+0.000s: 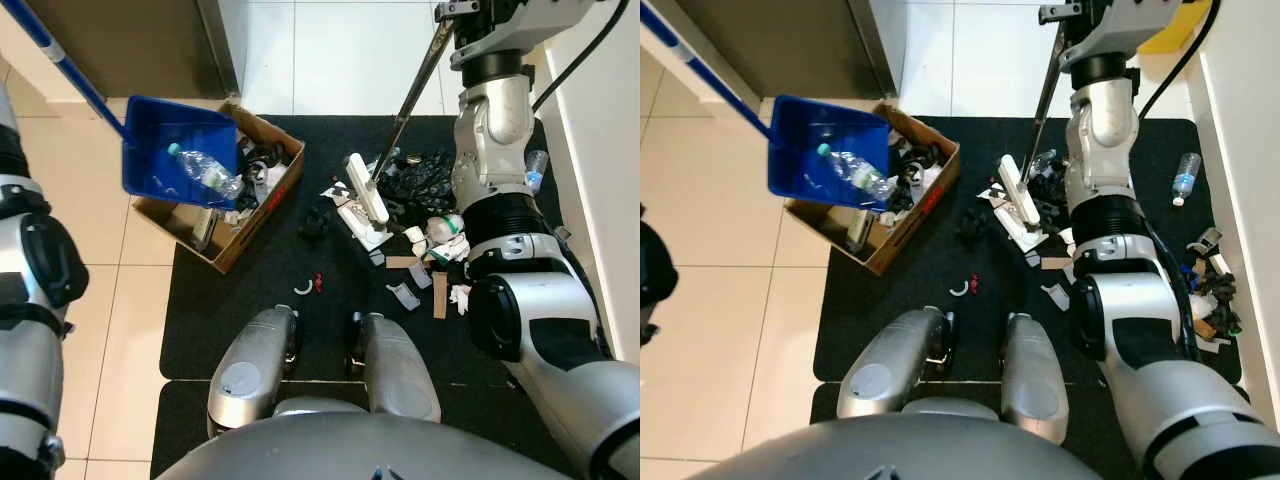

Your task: Sweep floor

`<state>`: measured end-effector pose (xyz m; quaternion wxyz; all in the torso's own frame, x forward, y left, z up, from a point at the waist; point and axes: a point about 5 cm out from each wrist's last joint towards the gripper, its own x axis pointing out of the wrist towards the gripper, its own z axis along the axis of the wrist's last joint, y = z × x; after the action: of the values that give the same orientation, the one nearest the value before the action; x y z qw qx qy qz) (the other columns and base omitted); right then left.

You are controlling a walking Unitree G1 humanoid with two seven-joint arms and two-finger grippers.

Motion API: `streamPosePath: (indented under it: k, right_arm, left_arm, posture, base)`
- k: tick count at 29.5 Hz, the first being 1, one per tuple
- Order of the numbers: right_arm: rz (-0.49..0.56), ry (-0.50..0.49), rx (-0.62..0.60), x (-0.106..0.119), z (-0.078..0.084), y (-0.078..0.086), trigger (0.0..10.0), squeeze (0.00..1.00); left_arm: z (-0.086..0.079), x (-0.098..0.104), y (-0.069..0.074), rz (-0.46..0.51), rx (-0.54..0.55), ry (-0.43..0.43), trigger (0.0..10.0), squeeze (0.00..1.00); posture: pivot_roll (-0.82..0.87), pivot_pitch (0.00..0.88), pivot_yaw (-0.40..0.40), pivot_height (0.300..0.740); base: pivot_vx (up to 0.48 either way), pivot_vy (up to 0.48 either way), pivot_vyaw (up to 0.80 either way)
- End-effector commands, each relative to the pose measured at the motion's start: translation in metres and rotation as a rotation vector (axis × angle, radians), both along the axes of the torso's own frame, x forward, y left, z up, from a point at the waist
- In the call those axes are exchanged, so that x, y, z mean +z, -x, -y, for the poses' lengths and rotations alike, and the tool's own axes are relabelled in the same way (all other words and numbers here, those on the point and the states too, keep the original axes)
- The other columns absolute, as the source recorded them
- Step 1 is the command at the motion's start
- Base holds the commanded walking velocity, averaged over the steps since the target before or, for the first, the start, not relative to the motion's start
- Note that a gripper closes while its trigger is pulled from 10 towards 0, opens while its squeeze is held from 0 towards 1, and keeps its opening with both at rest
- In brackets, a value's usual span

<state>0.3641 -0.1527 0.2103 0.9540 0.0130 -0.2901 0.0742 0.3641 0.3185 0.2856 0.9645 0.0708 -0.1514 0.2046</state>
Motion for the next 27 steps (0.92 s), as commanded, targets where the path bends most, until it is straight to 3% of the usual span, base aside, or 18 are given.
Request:
streamPosePath:
  k: [1,4,8,9,13,19,27]
  right_arm:
    - [0.050,0.008,0.012,0.009,0.001,0.001,10.0,0.00]
    - [0.068,0.006,0.023,0.010,0.004,0.003,10.0,0.00]
    - [0.073,0.005,0.022,0.011,0.005,0.003,10.0,0.00]
    - [0.084,0.004,0.015,0.011,0.008,0.004,10.0,0.00]
    - [0.088,0.004,0.013,0.011,0.009,0.004,10.0,0.00]
    - [0.099,-0.002,0.006,0.011,0.010,0.007,10.0,0.00]
    - [0.101,-0.009,-0.016,0.008,0.016,0.010,10.0,0.00]
  left_arm:
    - [-0.006,0.016,0.005,0.044,0.027,-0.116,10.0,0.00]
    - [-0.001,0.017,0.001,0.015,0.019,-0.264,10.0,0.00]
    - [0.000,0.017,0.000,0.012,0.017,-0.288,10.0,0.00]
    - [0.006,0.018,-0.003,0.011,-0.003,-0.350,10.0,0.00]
    - [0.011,0.018,-0.004,0.016,-0.022,-0.385,10.0,0.00]
    - [0.034,0.009,-0.014,0.033,-0.064,-0.462,10.0,0.00]
    - [0.044,0.014,-0.018,0.078,-0.065,-0.504,10.0,0.00]
  posture:
    - [0.25,0.080,0.017,0.740]
    - [0.25,0.083,0.025,0.740]
    - [0.24,0.084,0.027,0.740]
    - [0.24,0.087,0.033,0.740]
    - [0.24,0.089,0.036,0.740]
    - [0.22,0.101,0.047,0.740]
    - [0.19,0.101,0.065,0.740]
  base:
    - [0.000,0.000,0.00]
    - [0.000,0.000,0.00]
    - [0.000,0.000,0.00]
    - [0.000,0.000,0.00]
    - [0.000,0.000,0.00]
    - [0.000,0.000,0.00]
    - [0.000,0.000,0.00]
